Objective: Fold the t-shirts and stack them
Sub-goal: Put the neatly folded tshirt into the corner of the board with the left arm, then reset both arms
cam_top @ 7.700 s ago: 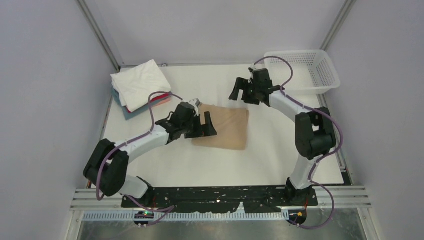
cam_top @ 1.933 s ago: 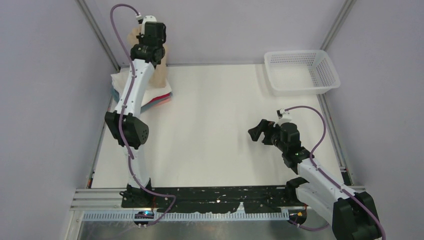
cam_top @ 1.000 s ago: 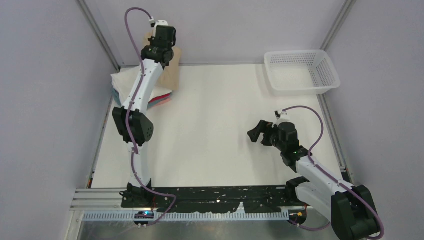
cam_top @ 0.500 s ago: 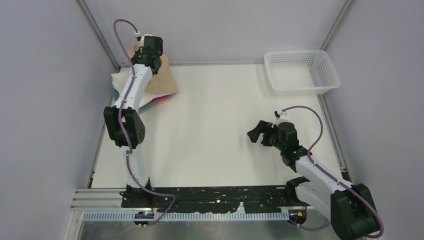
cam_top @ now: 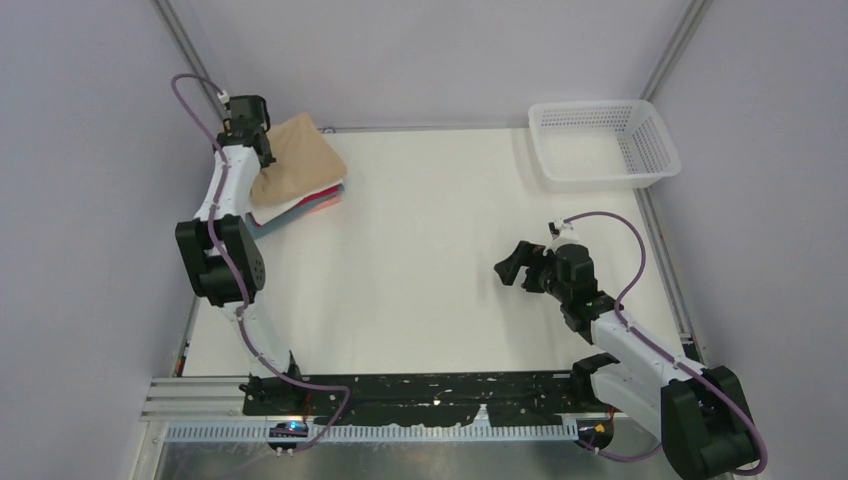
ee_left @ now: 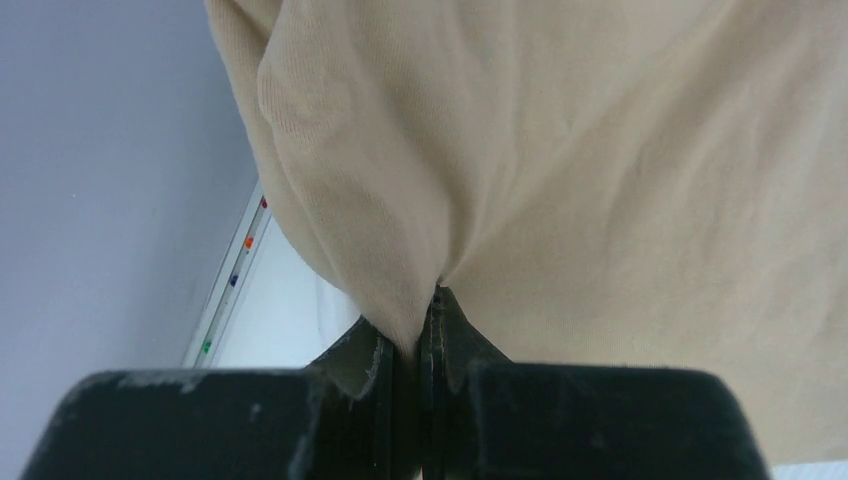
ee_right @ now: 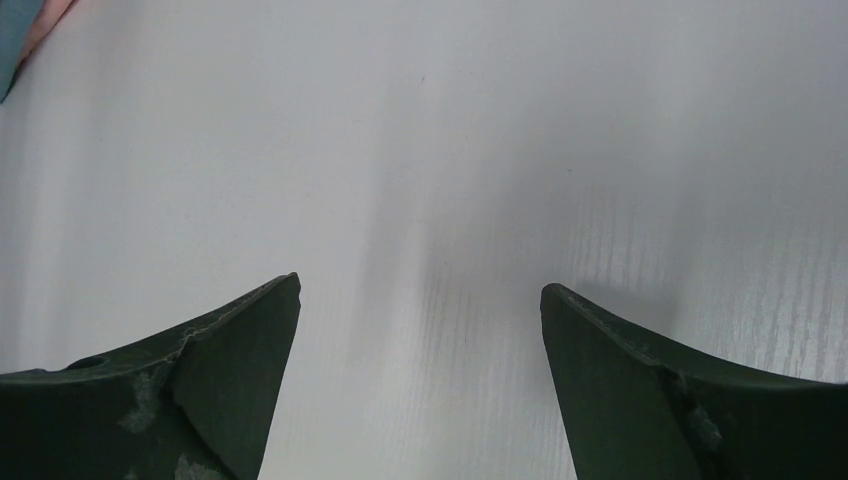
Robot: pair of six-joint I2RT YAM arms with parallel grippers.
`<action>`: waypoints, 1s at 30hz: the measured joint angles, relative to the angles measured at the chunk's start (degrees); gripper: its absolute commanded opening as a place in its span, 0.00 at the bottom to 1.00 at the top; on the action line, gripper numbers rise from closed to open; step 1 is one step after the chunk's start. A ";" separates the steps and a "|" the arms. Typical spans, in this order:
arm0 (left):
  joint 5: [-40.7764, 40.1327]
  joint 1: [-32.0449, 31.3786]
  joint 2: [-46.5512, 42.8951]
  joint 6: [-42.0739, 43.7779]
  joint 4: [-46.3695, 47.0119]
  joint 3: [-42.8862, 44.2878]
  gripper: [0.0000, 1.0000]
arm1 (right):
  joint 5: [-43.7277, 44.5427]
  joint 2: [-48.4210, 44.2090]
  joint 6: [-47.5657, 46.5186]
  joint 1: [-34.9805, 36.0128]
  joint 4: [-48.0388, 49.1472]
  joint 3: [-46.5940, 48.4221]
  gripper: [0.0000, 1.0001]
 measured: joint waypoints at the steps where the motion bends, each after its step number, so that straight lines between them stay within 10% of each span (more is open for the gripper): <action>1: 0.87 0.74 0.00 0.39 0.46 -0.44 0.00 | 0.00 0.00 0.00 0.00 -0.02 0.00 0.95; 9: 5.73 3.26 1.03 3.85 2.84 -0.98 0.07 | 0.98 -0.26 -0.46 0.00 -0.50 0.00 0.95; 12: 5.88 3.34 2.10 4.02 2.86 -0.96 0.46 | 1.60 -0.79 -0.61 0.00 -0.83 0.00 0.95; 19: 2.03 4.90 2.89 3.50 2.16 -0.28 0.99 | 2.45 -1.75 -0.70 0.00 -1.79 0.02 0.95; 30: 6.56 3.87 -16.85 -4.09 4.57 -8.20 1.00 | 3.48 -8.20 -0.83 0.00 -5.01 0.57 0.95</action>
